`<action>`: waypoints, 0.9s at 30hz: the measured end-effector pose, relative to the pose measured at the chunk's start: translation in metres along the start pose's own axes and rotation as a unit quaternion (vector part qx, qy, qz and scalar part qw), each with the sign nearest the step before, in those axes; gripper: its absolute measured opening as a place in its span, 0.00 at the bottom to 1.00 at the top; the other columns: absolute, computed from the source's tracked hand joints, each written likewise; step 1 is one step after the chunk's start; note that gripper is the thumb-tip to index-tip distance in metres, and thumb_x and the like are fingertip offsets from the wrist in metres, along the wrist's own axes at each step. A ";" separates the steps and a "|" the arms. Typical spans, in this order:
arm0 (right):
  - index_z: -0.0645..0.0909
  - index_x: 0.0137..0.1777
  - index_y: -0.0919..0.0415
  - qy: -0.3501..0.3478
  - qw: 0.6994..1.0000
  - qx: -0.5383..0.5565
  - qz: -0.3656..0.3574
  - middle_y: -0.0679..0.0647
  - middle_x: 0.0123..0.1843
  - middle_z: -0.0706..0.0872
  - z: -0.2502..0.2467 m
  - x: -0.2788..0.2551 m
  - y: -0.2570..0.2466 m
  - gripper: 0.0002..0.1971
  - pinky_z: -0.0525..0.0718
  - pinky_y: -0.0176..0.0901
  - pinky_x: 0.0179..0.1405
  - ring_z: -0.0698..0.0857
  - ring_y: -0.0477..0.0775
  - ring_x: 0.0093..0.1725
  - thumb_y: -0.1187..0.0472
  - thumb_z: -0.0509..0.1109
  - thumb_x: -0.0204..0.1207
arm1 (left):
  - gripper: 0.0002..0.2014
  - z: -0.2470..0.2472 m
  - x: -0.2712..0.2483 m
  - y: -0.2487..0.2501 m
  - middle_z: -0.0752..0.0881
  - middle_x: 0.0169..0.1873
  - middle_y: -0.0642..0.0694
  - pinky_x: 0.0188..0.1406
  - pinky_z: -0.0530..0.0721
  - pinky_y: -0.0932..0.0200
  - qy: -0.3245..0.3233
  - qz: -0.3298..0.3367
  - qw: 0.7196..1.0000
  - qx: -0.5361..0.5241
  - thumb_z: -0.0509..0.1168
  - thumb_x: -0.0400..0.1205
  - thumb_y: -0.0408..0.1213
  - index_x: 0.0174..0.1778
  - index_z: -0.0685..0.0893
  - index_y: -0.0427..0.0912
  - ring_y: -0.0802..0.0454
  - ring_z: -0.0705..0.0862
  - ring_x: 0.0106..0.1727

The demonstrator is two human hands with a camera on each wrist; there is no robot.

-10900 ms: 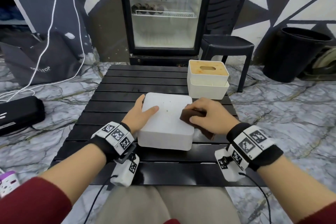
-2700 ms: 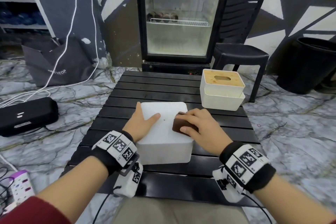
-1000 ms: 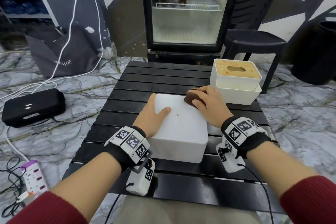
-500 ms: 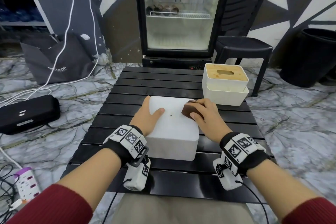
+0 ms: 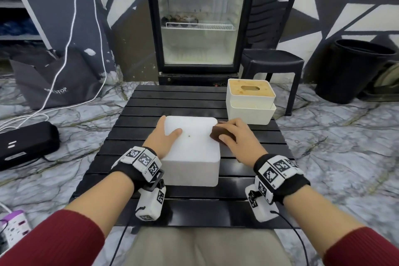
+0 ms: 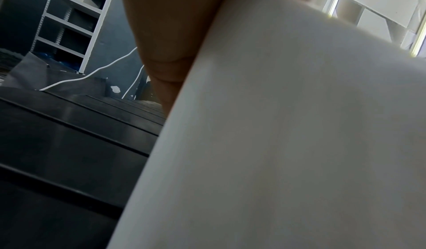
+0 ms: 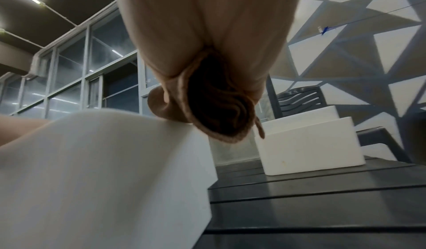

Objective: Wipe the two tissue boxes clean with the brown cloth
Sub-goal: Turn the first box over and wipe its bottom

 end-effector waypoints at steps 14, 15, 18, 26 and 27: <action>0.76 0.68 0.53 -0.154 0.960 -0.174 0.158 0.58 0.62 0.72 -0.015 -0.053 0.111 0.18 0.65 0.46 0.70 0.70 0.60 0.65 0.60 0.66 0.78 | 0.35 0.019 -0.015 0.017 0.70 0.75 0.42 0.61 0.69 0.53 0.010 0.006 0.999 -0.037 0.59 0.84 0.50 0.83 0.49 0.47 0.39 0.72 0.71; 0.76 0.68 0.52 -0.160 0.959 -0.172 0.161 0.58 0.62 0.72 -0.013 -0.054 0.113 0.18 0.65 0.46 0.69 0.70 0.60 0.65 0.60 0.66 0.78 | 0.35 0.021 -0.016 0.019 0.71 0.75 0.42 0.63 0.69 0.52 0.007 0.008 0.999 -0.039 0.59 0.84 0.50 0.83 0.49 0.47 0.40 0.73 0.71; 0.76 0.67 0.50 -0.159 0.960 -0.162 0.165 0.57 0.61 0.72 -0.010 -0.057 0.116 0.19 0.67 0.46 0.68 0.70 0.59 0.64 0.60 0.67 0.77 | 0.35 0.027 -0.018 0.023 0.70 0.76 0.42 0.63 0.69 0.53 -0.001 0.011 0.999 -0.047 0.59 0.84 0.50 0.83 0.48 0.47 0.41 0.72 0.72; 0.74 0.68 0.47 -0.183 0.943 -0.209 0.184 0.57 0.64 0.73 -0.021 -0.045 0.107 0.20 0.69 0.55 0.70 0.68 0.61 0.69 0.48 0.66 0.76 | 0.36 0.028 -0.015 0.022 0.65 0.79 0.45 0.64 0.67 0.54 -0.008 0.001 0.997 -0.075 0.57 0.84 0.53 0.83 0.46 0.49 0.42 0.69 0.75; 0.74 0.68 0.47 -0.158 0.950 -0.206 0.175 0.56 0.65 0.73 -0.027 -0.038 0.099 0.20 0.69 0.58 0.70 0.68 0.61 0.70 0.47 0.65 0.76 | 0.36 0.027 -0.013 0.020 0.63 0.80 0.45 0.67 0.66 0.53 -0.010 -0.005 0.996 -0.086 0.56 0.84 0.54 0.83 0.45 0.49 0.42 0.67 0.77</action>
Point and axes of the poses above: each hand's wrist, its own x-axis towards the middle knuckle, its own z-axis out of the palm, y = z × x, the point moved 7 cm from there along x, towards the middle knuckle
